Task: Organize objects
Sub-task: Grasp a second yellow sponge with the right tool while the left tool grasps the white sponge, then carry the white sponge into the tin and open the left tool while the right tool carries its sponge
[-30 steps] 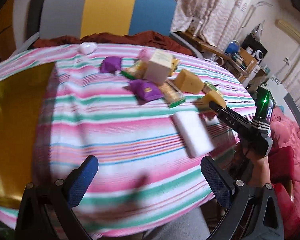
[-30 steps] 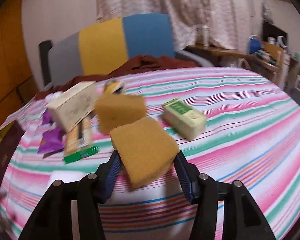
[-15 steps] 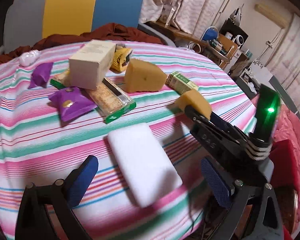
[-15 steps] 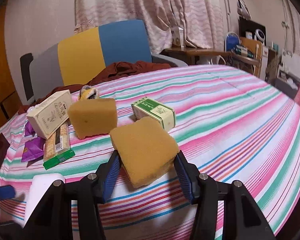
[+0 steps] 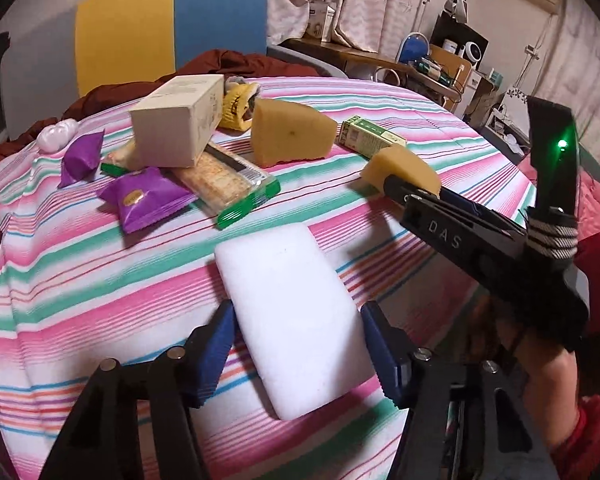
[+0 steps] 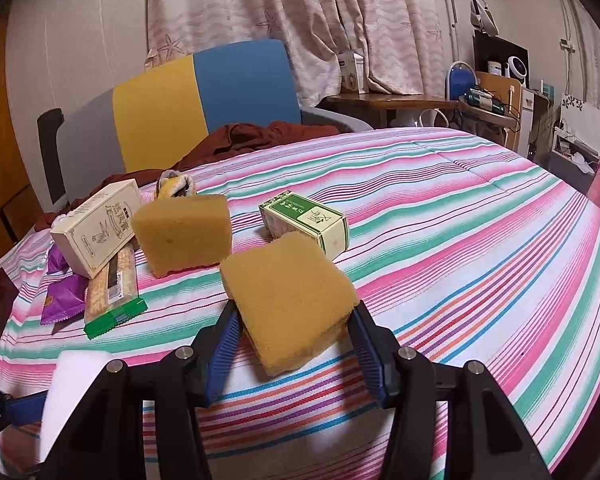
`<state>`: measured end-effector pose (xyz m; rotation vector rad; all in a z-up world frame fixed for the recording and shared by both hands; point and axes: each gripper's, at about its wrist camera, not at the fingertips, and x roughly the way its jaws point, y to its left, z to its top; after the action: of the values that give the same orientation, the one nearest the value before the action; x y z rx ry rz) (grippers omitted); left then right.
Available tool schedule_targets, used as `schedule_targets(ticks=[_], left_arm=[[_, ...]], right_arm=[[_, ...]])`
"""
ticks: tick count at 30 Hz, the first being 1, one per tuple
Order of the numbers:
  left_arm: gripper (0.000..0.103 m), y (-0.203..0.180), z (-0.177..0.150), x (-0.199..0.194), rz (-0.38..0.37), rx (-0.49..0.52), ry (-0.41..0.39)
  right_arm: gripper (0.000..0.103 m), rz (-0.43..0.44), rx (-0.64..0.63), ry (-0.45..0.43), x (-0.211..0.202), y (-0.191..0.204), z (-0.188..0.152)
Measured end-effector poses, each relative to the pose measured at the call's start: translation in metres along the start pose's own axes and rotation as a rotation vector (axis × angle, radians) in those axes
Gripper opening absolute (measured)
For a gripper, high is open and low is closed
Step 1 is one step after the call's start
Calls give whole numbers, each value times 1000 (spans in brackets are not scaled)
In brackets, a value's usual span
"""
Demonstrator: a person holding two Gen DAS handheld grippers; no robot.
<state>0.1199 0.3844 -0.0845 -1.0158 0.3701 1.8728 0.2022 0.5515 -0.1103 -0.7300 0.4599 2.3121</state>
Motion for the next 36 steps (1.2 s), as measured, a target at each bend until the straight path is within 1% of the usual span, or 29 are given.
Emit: schedule_targets(ticks=[4, 9, 13, 16, 18, 21, 24, 27, 31, 36], left_arm=[[61, 7, -6, -7, -5, -17, -12], [60, 21, -16, -18, -30, -62, -30], [60, 32, -24, -27, -24, -84, -41], [60, 40, -29, -37, -38, -100, -47], [60, 44, -33, -47, -33, -100, -61], [60, 49, -36, -62, -24, -107, -90], [60, 56, -38, -82, -21, -114, -127], [60, 65, -41, -98, -5, -123, -153], [61, 82, -47, -118, 10, -167, -183], [61, 108, -58, -142, 58, -223, -220]], right_arm=[[55, -10, -9, -3, 0, 2, -1], [54, -20, -13, -19, -4, 3, -2], [54, -48, -18, -41, -10, 4, -3], [54, -51, -6, -34, -16, 8, -5], [54, -32, 8, -29, -21, 12, -9], [54, -2, -5, -24, -29, 29, -17], [54, 51, -12, -26, -40, 48, -20], [54, 117, -19, -28, -51, 71, -20], [54, 222, -33, -29, -66, 106, -19], [54, 319, -62, -13, -82, 142, -22]])
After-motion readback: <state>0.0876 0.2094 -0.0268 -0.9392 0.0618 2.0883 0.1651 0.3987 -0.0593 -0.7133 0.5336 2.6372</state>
